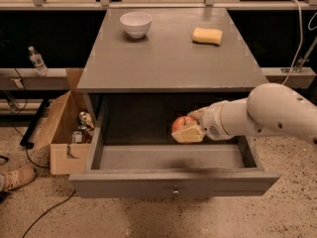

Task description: Place apple into top drawer

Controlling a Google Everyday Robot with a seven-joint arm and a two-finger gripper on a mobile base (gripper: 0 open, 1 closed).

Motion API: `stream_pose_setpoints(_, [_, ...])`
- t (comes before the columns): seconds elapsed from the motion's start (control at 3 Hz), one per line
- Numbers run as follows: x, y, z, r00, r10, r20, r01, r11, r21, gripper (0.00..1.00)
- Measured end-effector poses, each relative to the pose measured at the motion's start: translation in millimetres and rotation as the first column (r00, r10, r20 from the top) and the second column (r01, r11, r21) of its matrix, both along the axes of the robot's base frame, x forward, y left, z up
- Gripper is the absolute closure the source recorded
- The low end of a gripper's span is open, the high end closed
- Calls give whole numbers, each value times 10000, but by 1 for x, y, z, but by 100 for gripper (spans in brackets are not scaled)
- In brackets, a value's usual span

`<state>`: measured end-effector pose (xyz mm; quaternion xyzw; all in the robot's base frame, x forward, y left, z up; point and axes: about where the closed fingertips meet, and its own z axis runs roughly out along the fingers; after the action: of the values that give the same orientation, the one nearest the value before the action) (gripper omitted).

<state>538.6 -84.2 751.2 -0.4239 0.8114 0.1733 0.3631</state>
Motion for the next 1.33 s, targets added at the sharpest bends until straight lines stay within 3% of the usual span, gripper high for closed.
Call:
stream_pose_setpoints(0.33, [0, 0, 0, 10000, 1, 0, -1, 10000, 0, 100])
stream_pose_setpoints(0.67, [4, 19, -18, 9993, 318, -202, -314, 9994, 174, 100])
stream_pose_setpoints(1.0, [20, 54, -35, 9972, 753, -23, -750, 9949, 670, 100])
stream_pose_setpoints(1.33, [29, 75, -44, 9949, 1002, 115, -1009, 9899, 994, 100])
